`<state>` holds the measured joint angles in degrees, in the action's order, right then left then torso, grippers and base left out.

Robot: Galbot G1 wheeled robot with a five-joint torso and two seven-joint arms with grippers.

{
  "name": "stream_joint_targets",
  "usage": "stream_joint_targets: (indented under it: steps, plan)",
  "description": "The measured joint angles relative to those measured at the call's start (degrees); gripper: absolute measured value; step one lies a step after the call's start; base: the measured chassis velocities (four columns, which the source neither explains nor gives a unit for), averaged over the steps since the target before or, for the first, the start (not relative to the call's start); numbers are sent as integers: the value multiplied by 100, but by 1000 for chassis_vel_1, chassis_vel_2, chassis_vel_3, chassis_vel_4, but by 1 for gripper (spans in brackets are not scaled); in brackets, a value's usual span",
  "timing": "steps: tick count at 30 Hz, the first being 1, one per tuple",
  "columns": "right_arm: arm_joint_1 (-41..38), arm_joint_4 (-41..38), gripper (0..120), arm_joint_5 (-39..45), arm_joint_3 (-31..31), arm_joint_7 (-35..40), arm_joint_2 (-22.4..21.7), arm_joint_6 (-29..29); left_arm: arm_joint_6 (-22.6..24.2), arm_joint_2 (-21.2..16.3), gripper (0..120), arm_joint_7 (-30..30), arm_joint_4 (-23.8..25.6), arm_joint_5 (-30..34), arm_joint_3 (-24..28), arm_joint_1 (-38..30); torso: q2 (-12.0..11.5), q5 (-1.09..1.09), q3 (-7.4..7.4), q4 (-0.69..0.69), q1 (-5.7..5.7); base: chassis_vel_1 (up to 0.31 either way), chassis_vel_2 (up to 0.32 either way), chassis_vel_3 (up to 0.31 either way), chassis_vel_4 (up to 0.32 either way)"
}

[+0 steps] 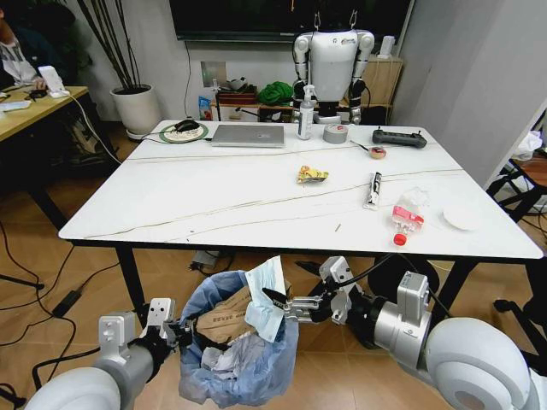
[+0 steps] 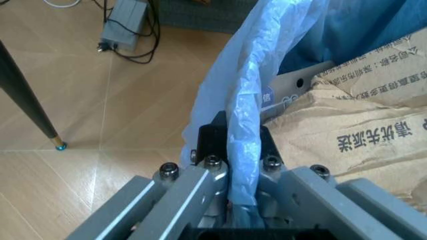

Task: Pick up the trash bin and place the trash from the table into it.

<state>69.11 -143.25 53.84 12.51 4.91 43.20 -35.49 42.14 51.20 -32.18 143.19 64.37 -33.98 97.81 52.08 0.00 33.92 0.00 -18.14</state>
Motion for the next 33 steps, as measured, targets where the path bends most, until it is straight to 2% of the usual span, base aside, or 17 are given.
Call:
stream_joint_targets:
  steps: [11, 14, 22, 29, 33]
  plan:
    - [-108, 0, 100, 211, 122, 327, 7, 143, 0, 30, 0, 20, 4, 0, -89, 108, 0, 0, 0, 0, 0, 0, 0, 0, 0]
    - [-264, 1, 100, 443, 166, 695, 80, 214, 0, 81, 0, 66, 5, -23, -131, 151, 0, 0, 0, 0, 0, 0, 0, 0, 0]
    - [-463, 61, 100, 622, 207, 1092, 137, 318, 0, 127, 0, 105, 5, -75, -127, 218, 0, 0, 0, 0, 0, 0, 0, 0, 0]
    - [-912, 578, 100, 783, 249, 1301, 238, 424, 0, 207, 0, 266, 6, -185, -115, 259, 0, 0, 0, 0, 0, 0, 0, 0, 0]
    - [-1827, 1401, 100, 1088, 48, 1401, 377, 511, 0, 249, 0, 308, 7, -249, -128, 290, 0, 1, 0, 1, 0, 0, 0, 0, 0]
